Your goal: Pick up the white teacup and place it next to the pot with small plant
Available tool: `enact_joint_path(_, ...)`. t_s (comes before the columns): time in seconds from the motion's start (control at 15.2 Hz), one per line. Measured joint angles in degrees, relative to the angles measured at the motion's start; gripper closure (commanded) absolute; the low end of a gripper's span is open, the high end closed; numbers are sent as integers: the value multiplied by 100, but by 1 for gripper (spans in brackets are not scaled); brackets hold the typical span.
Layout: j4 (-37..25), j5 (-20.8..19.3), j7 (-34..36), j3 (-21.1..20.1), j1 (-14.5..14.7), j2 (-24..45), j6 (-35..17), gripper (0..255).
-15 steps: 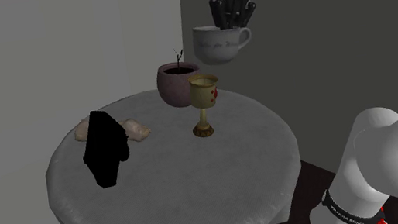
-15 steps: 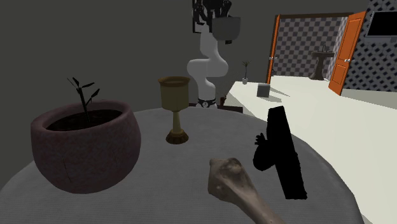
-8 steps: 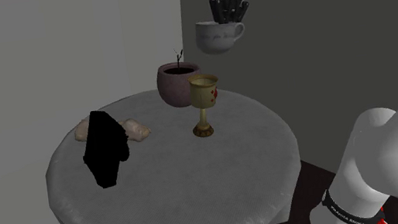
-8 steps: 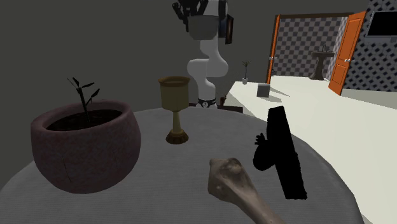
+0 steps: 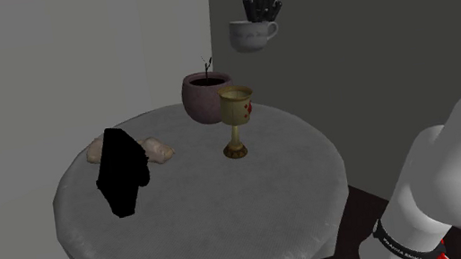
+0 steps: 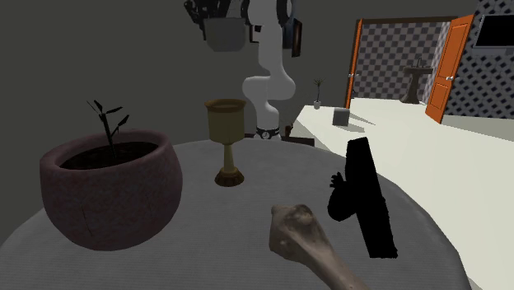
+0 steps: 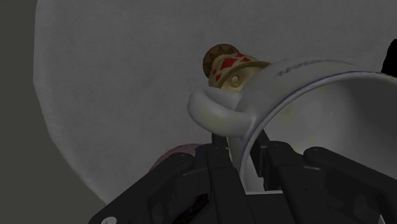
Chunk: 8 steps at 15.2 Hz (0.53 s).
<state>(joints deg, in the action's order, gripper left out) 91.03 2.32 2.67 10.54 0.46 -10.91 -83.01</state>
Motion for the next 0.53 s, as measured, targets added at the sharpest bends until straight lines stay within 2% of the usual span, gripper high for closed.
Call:
enact_joint_path(0.26,-770,142,-516,330,-197,744,73,255)
enact_joint_path(0.53,-1873,403,-990,608,-477,1619,373,255)
